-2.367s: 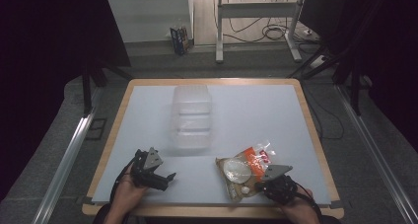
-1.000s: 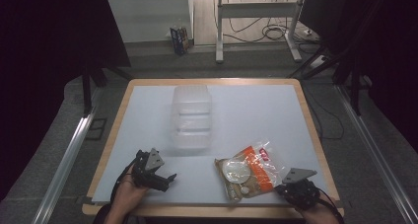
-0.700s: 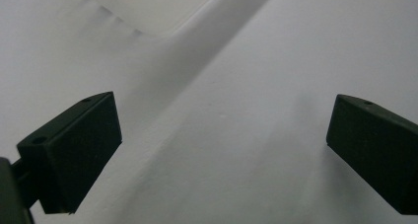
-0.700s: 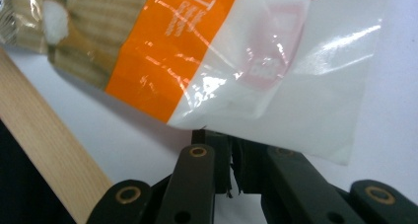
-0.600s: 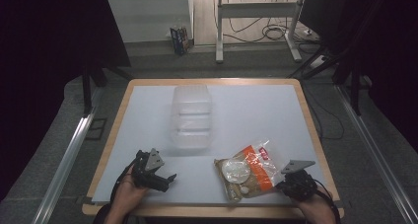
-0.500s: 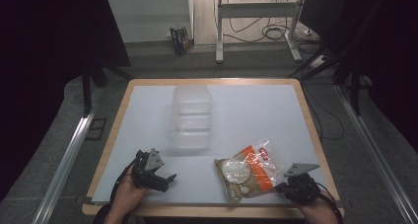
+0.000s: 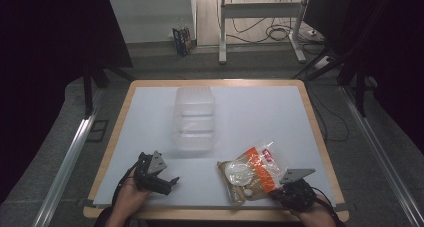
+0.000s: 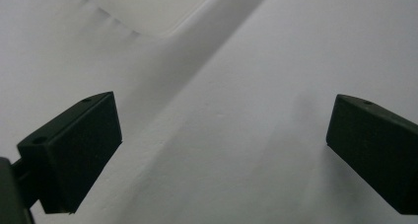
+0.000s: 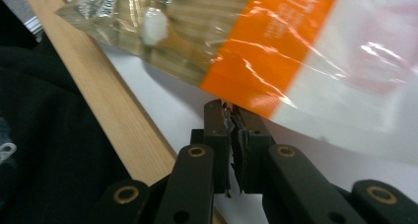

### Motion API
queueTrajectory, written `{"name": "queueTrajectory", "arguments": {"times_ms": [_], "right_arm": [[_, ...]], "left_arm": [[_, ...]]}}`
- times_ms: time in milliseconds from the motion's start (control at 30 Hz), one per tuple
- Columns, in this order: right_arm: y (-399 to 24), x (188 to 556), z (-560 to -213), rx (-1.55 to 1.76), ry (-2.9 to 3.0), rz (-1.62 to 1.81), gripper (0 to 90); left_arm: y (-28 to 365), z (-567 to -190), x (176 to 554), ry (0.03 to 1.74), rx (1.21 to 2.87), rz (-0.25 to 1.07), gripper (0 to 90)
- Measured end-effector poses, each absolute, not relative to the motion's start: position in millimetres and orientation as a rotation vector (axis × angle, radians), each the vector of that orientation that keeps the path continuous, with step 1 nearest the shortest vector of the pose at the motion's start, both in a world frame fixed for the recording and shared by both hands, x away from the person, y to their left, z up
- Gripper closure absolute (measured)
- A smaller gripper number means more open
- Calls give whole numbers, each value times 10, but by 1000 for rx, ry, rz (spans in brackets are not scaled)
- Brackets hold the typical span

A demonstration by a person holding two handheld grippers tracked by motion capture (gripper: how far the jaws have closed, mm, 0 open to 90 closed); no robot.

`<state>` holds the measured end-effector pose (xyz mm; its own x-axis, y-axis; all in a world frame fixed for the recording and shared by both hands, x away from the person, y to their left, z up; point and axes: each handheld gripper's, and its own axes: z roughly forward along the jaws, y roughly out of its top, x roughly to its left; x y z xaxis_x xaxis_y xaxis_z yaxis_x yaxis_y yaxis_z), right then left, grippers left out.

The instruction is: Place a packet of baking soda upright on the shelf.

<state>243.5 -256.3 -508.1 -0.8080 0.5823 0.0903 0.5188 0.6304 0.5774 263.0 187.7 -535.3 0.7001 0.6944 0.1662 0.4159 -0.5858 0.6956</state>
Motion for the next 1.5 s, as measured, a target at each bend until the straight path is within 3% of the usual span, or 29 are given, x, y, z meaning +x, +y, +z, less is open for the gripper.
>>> {"name": "queueTrajectory", "arguments": {"times_ms": [267,467,1000,1500], "right_arm": [[-2498,2424,-5097,927,2773,946,822],[-2497,2437,-5086,952,2769,989,753],[-2513,2659,-5046,1000,2725,975,732],[-2872,2841,-4684,1080,2503,904,165]], "left_arm": [[1871,-5352,2626,841,2263,568,5],[1866,-5353,2626,837,2265,568,5],[1857,-5355,2622,826,2281,573,5],[1861,-5346,2618,821,2275,581,5]]}}
